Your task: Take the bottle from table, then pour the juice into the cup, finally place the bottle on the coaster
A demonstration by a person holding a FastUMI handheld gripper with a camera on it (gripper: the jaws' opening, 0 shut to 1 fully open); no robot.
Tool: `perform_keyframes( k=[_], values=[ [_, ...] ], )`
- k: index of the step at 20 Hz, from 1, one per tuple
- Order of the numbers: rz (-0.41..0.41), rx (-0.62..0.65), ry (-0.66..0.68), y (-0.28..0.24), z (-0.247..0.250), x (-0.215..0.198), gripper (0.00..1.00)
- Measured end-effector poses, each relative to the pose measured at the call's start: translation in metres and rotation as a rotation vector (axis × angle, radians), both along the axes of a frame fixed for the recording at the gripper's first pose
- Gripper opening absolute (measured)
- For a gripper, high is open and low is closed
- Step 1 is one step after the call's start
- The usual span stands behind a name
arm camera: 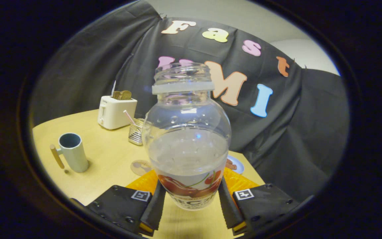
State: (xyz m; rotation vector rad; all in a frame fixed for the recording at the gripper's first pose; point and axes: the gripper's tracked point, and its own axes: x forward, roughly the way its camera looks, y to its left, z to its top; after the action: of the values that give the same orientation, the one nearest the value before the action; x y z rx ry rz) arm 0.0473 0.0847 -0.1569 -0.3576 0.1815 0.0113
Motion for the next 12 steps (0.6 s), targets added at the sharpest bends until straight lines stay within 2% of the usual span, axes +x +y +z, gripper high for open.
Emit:
perform_keyframes(
  k=[7,12],
  values=[
    [0.013,-0.177,-0.087,0.023,0.052,0.015,0.77],
    [0.006,-0.364,-0.152,0.044,0.067,0.025,0.77]
  ],
)
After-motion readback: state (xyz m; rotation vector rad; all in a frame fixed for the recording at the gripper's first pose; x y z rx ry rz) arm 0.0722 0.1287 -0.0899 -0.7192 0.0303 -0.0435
